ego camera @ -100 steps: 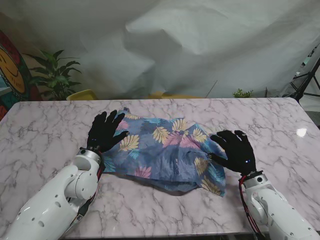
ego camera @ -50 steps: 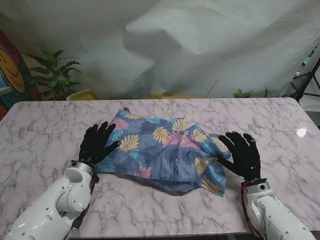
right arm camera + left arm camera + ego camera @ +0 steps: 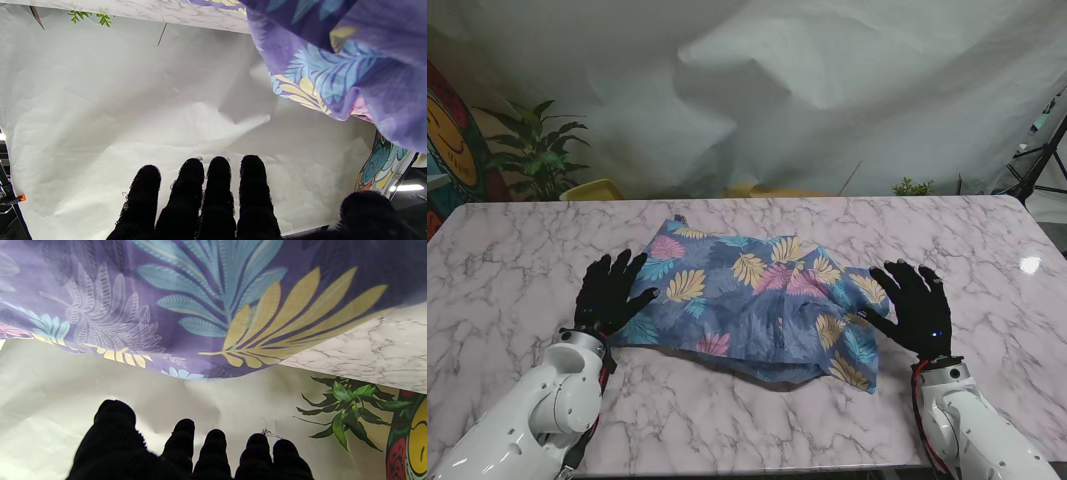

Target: Put a pillowcase on a pillow

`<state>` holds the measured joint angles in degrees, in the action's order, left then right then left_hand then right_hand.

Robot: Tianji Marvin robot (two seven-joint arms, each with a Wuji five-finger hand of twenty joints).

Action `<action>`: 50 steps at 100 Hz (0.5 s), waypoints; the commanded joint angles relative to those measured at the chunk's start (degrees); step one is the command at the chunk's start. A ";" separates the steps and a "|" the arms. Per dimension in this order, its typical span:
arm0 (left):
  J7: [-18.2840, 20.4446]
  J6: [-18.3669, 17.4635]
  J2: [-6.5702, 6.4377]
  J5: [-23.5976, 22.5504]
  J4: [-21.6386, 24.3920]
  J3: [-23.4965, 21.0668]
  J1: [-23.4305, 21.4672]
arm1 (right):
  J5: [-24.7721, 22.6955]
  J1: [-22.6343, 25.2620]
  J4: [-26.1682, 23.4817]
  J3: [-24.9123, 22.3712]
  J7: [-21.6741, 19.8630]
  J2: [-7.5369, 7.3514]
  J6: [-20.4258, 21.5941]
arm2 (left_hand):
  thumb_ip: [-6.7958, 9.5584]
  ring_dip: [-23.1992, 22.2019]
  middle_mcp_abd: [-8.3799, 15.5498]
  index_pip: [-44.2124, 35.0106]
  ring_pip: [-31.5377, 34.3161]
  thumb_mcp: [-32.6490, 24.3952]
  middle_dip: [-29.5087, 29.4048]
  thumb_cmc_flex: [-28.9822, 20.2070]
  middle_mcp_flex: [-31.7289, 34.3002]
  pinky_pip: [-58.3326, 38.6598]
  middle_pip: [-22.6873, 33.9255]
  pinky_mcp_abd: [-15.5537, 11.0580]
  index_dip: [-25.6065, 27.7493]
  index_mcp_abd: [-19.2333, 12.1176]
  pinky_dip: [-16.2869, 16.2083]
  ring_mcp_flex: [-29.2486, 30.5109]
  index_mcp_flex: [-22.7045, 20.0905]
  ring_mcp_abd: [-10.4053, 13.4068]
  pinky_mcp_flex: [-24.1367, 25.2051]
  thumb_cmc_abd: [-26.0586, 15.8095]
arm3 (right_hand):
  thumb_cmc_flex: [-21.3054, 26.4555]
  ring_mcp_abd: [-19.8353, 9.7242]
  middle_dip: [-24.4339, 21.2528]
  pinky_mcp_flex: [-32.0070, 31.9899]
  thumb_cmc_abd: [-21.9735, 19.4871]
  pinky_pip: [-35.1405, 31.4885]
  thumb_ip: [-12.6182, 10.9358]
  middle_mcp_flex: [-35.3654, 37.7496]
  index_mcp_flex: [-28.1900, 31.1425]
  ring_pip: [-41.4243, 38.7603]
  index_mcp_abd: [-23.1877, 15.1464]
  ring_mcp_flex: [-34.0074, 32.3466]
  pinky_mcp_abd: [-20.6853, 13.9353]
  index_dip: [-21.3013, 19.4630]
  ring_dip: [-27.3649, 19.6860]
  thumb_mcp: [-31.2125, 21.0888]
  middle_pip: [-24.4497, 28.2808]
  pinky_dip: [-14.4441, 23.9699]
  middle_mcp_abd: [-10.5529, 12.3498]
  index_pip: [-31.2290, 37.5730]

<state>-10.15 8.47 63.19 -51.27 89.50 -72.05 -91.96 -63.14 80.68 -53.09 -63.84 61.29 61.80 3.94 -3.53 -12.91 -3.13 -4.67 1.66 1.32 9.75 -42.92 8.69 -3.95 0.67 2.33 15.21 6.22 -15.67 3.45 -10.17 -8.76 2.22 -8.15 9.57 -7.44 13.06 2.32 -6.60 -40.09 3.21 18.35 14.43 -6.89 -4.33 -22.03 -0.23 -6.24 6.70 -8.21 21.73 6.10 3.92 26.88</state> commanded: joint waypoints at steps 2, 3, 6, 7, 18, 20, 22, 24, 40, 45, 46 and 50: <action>0.87 0.26 -0.13 -0.01 0.31 0.02 -0.40 | 0.22 -0.31 0.68 0.46 0.26 0.34 0.17 | 1.64 -0.26 -0.55 1.36 -1.28 0.77 -0.32 -0.49 -2.87 2.21 -1.27 0.01 0.50 1.11 0.81 -2.21 -0.42 0.14 0.08 -1.06 | 1.88 -0.77 -0.74 -0.77 -3.15 1.74 -0.46 -0.73 0.23 3.53 1.87 0.49 -1.73 1.46 -1.10 1.80 -1.35 -1.05 -0.42 -1.33; 0.86 0.26 -0.13 -0.03 0.30 0.02 -0.40 | 0.25 -0.34 0.72 0.51 0.27 0.34 0.16 | 1.65 -0.26 -0.58 1.37 -1.28 0.76 -0.31 -0.52 -2.86 2.21 -1.26 0.02 0.50 1.17 0.81 -2.21 -0.42 0.14 0.08 -1.09 | 1.90 -0.79 -0.76 -0.70 -3.15 1.72 -0.46 -0.66 0.28 3.54 1.82 0.45 -1.72 1.46 -1.10 1.82 -1.37 -1.05 -0.40 -1.33; 0.81 0.27 -0.14 -0.12 0.19 0.05 -0.34 | 0.30 -0.43 0.82 0.63 0.26 0.35 0.12 | 1.64 -0.27 -0.55 1.36 -1.27 0.78 -0.30 -0.54 -2.87 2.21 -1.27 0.01 0.50 1.12 0.81 -2.20 -0.44 0.19 0.07 -1.10 | 1.96 -0.77 -0.80 -0.63 -3.17 1.74 -0.46 -0.42 0.45 3.55 1.84 0.31 -1.70 1.46 -1.12 1.88 -1.48 -1.08 -0.34 -1.33; 0.80 0.27 -0.15 -0.17 0.16 0.06 -0.32 | 0.31 -0.45 0.84 0.67 0.26 0.36 0.10 | 1.64 -0.27 -0.54 1.37 -1.27 0.78 -0.29 -0.55 -2.87 2.20 -1.27 0.01 0.50 1.12 0.81 -2.20 -0.43 0.19 0.07 -1.09 | 1.98 -0.78 -0.82 -0.62 -3.15 1.75 -0.46 -0.35 0.51 3.57 1.83 0.30 -1.70 1.46 -1.13 1.92 -1.51 -1.09 -0.36 -1.32; 0.85 0.44 -0.16 -0.29 0.25 0.07 -0.33 | 0.64 -0.71 1.19 0.98 0.47 0.50 0.00 | 1.63 -0.28 -0.58 1.39 -1.28 0.83 -0.25 -0.64 -2.90 2.18 -1.28 -0.02 0.51 1.18 0.79 -2.22 -0.45 0.11 0.07 -1.06 | 2.25 -0.66 -0.89 -0.42 -3.17 1.78 -0.49 0.27 0.91 3.55 1.75 -0.20 -1.64 1.42 -1.15 2.06 -1.71 -1.15 -0.47 -1.30; 0.82 0.42 -0.15 -0.23 0.24 0.07 -0.33 | 0.71 -0.81 1.33 1.06 0.62 0.52 0.04 | 1.63 -0.28 -0.55 1.40 -1.28 0.83 -0.24 -0.65 -2.88 2.18 -1.28 -0.03 0.51 1.14 0.80 -2.22 -0.43 0.18 0.08 -1.09 | 2.31 -0.70 -0.89 -0.33 -3.11 1.76 -0.50 0.42 1.06 3.53 1.71 -0.31 -1.61 1.40 -1.14 2.09 -1.71 -1.15 -0.37 -1.25; 0.76 0.40 -0.13 -0.16 0.21 0.08 -0.31 | 0.77 -0.88 1.43 1.11 0.76 0.55 0.10 | 1.63 -0.27 -0.50 1.40 -1.29 0.84 -0.24 -0.66 -2.88 2.18 -1.28 -0.05 0.51 1.16 0.80 -2.22 -0.43 0.17 0.07 -1.07 | 2.36 -0.73 -0.90 -0.30 -3.11 1.77 -0.50 0.50 1.08 3.54 1.65 -0.35 -1.59 1.40 -1.15 2.11 -1.75 -1.16 -0.42 -1.26; 0.64 0.37 -0.10 -0.08 0.13 0.10 -0.27 | 0.84 -0.94 1.53 1.15 0.88 0.57 0.16 | 1.66 -0.27 -0.52 1.41 -1.29 0.77 -0.23 -0.76 -2.86 2.18 -1.26 -0.03 0.51 1.19 0.79 -2.22 -0.42 0.18 0.07 -1.09 | 2.44 -0.69 -0.91 -0.28 -3.08 1.79 -0.51 0.61 1.12 3.54 1.58 -0.41 -1.59 1.39 -1.15 2.12 -1.78 -1.18 -0.34 -1.26; 0.01 0.34 -0.03 -0.05 -0.23 0.07 -0.23 | 1.34 -1.07 1.79 1.23 1.01 0.78 0.17 | 1.65 -0.27 -0.51 1.39 -1.28 0.79 -0.16 -0.93 -2.85 2.12 -1.25 -0.02 0.54 1.22 0.75 -2.19 -0.48 0.26 0.05 -1.05 | 2.77 -0.61 -0.96 0.02 -3.02 1.83 -0.53 1.63 1.91 3.41 1.51 -0.94 -1.43 1.23 -1.09 2.34 -1.96 -1.25 -0.29 -1.02; -0.15 0.34 0.02 0.07 -0.24 -0.01 -0.30 | 1.40 -1.02 1.74 1.20 0.92 0.82 0.04 | 1.66 -0.30 -0.45 1.40 -1.26 0.77 -0.13 -1.02 -2.84 2.09 -1.24 -0.03 0.54 1.20 0.72 -2.19 -0.46 0.25 0.06 -1.00 | 2.84 -0.60 -0.96 0.13 -3.05 1.83 -0.54 1.96 2.11 3.36 1.43 -1.12 -1.40 1.18 -1.06 2.41 -1.99 -1.27 -0.25 -0.97; -0.19 0.35 0.02 0.09 -0.25 -0.02 -0.31 | 1.43 -1.02 1.73 1.19 0.91 0.83 0.03 | 1.65 -0.30 -0.44 1.40 -1.26 0.80 -0.13 -1.01 -2.83 2.08 -1.23 -0.04 0.55 1.19 0.72 -2.18 -0.47 0.24 0.06 -0.95 | 2.87 -0.63 -0.96 0.14 -3.06 1.84 -0.54 2.03 2.17 3.34 1.37 -1.19 -1.39 1.17 -1.05 2.42 -2.00 -1.27 -0.25 -0.95; -0.32 0.44 0.04 0.05 -0.25 -0.05 -0.33 | 1.55 -1.02 1.76 1.18 0.90 0.89 0.00 | 1.67 -0.32 -0.41 1.38 -1.25 0.73 -0.11 -1.11 -2.83 2.07 -1.22 -0.04 0.55 1.24 0.70 -2.18 -0.51 0.28 0.06 -1.04 | 2.93 -0.61 -0.97 0.20 -3.08 1.85 -0.55 2.21 2.34 3.32 1.32 -1.28 -1.31 1.12 -1.04 2.49 -2.06 -1.29 -0.26 -0.90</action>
<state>-10.91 8.65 63.07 -51.35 89.35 -72.11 -92.20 -61.72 79.60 -51.21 -62.65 62.37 62.41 4.13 -3.53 -12.91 -3.13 -4.60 1.66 1.32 9.74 -43.67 8.69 -3.95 0.67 2.33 15.22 6.57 -15.67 3.45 -10.18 -8.76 2.22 -8.15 10.91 -7.45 12.54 2.59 -6.61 -39.66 3.21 20.04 15.93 -6.89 -4.33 -22.24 -0.23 -5.69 6.32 -6.87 20.90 5.60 3.91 26.76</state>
